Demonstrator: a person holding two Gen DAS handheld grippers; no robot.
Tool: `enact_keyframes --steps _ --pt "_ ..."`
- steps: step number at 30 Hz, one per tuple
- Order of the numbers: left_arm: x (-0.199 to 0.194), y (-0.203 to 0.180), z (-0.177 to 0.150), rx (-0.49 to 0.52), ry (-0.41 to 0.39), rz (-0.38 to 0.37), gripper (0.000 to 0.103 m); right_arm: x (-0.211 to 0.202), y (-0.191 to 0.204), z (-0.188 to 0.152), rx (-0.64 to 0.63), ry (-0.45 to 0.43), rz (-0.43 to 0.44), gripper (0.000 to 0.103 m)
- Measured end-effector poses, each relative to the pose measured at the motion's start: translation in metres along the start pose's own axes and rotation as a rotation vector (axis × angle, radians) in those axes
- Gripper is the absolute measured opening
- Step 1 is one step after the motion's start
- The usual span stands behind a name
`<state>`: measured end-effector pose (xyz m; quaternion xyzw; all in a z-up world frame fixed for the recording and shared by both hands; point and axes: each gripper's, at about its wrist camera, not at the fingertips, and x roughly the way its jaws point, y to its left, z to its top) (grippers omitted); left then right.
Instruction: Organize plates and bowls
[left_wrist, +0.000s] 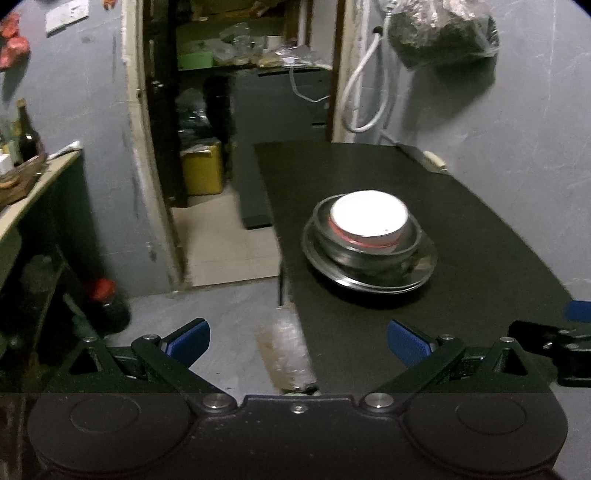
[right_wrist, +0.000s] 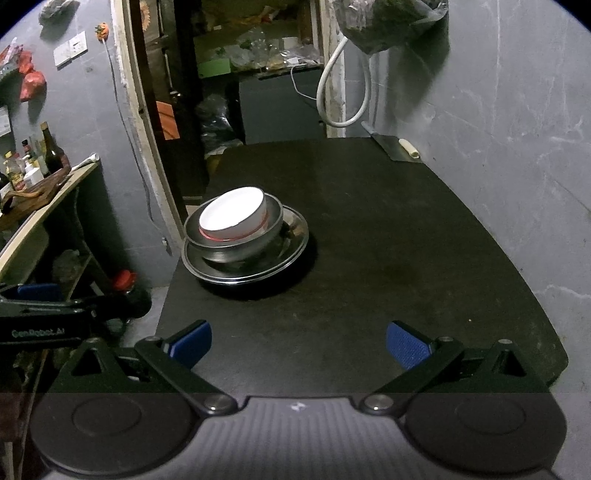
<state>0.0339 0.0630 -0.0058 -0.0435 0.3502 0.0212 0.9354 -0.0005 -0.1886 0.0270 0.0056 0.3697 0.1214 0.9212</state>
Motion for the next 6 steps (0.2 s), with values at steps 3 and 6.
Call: enact_keyframes --steps 3,6 --pt "0.0009 0.0006 0.0022 -0.001 -0.021 -0.031 0.102 0.0015 -0.0025 0.0003 0.017 0.0 -0.018 0.103" --pt "0.0053 -0.0004 0.005 0.01 -0.023 -0.044 0.102 0.003 -0.0042 -0.0003 0.03 0.004 -0.034 0.103"
